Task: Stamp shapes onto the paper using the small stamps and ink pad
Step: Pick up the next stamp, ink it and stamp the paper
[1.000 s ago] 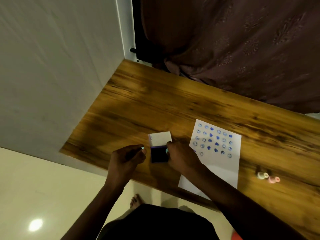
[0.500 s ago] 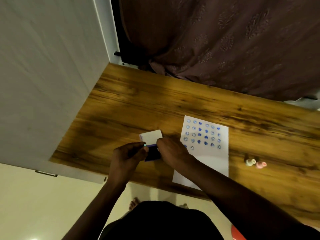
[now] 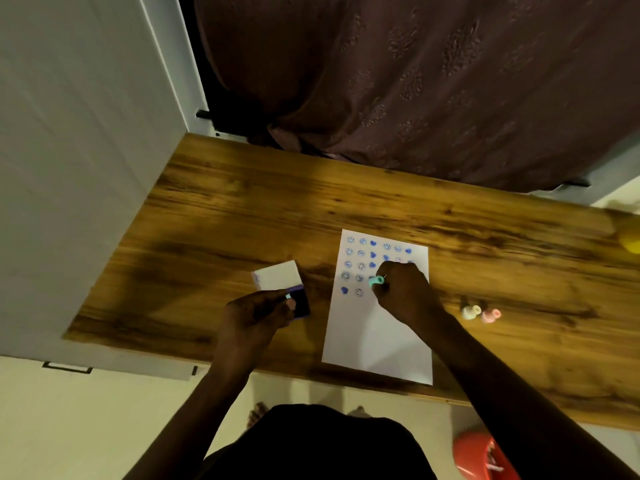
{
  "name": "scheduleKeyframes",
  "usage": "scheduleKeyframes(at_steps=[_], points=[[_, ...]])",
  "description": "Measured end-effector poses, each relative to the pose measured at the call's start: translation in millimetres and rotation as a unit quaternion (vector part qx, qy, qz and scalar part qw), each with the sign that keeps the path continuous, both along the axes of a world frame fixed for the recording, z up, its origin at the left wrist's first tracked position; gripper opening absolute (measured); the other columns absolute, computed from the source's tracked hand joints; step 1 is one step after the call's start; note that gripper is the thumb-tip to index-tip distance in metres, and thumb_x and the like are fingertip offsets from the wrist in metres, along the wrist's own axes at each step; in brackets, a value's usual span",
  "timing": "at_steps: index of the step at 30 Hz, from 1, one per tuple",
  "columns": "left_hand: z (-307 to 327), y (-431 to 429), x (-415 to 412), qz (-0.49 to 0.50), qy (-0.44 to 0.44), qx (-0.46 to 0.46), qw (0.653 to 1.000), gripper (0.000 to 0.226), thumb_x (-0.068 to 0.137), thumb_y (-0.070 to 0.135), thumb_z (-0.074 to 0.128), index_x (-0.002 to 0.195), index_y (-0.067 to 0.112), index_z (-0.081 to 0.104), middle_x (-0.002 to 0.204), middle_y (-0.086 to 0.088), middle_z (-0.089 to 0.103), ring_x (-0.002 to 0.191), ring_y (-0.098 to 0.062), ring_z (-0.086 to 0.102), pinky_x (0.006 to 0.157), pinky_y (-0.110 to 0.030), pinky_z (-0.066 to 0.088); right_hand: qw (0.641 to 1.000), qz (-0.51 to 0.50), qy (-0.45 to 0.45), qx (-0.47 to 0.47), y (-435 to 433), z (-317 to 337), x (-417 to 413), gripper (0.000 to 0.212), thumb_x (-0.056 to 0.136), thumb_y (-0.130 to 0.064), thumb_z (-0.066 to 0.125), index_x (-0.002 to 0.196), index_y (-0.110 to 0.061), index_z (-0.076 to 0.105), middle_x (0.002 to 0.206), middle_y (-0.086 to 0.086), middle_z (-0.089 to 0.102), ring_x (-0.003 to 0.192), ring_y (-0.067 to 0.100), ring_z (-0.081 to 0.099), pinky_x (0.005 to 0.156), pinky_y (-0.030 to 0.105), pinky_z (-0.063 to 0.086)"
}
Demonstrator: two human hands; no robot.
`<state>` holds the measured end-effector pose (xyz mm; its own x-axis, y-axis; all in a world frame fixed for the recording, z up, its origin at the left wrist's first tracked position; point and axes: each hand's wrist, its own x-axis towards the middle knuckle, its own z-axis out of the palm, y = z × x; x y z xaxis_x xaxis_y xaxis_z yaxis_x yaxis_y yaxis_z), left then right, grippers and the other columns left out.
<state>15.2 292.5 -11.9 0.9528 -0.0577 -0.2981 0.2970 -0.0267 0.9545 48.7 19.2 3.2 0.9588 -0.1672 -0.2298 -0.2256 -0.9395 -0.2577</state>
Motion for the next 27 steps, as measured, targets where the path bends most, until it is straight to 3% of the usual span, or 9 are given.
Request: scheduleKeyframes(at_steps=[5,14,20,27], points=[[-2.8,-9.0,0.0,-0.013,0.010,-0.006,1.000,0.043,0.085,0.012,0.077,0.127,0.008,0.068,0.117,-0.005,0.076,0.096,-0.018,0.078,0.072,-0.023,0.062,1.000,0.009,0.011,-0.022,-6.2,-14.4,-5.1,0.025,0.095,-0.031,0.064,0.111,-0.012,0.065,0.107,0.008,0.072,0.095,0.024,0.069,0.073,0.025,0.047],[-4.7,-13.7,6.7,-0.008,0.016,-0.011,1.000,0.033,0.085,0.012,0.078,0.116,0.021,0.070,0.111,0.000,0.076,0.096,-0.019,0.077,0.072,-0.023,0.062,0.999,0.017,0.037,-0.018,-0.7,-24.9,-1.8,0.037,0.094,-0.034,0.065,0.125,-0.014,0.062,0.122,0.008,0.069,0.108,0.026,0.067,0.092,0.034,0.055],[-16.0,-19.8,11.2,0.006,0.026,-0.019,0.999,0.046,0.082,0.006,0.079,0.127,0.009,0.067,0.116,-0.002,0.075,0.097,-0.016,0.077,0.073,-0.026,0.063,0.999,0.008,0.044,-0.020,3.9,-29.1,0.0,0.038,0.089,-0.030,0.071,0.122,-0.014,0.064,0.124,0.007,0.069,0.108,0.026,0.069,0.095,0.039,0.058],[-16.4,-27.3,15.6,0.005,0.017,-0.013,1.000,0.039,0.083,0.008,0.079,0.120,0.012,0.070,0.112,-0.001,0.076,0.096,-0.017,0.077,0.068,-0.020,0.060,0.996,0.022,0.047,-0.066,10.4,-26.4,2.0,0.035,0.090,-0.030,0.070,0.121,-0.014,0.063,0.122,0.006,0.069,0.105,0.026,0.070,0.093,0.036,0.056]])
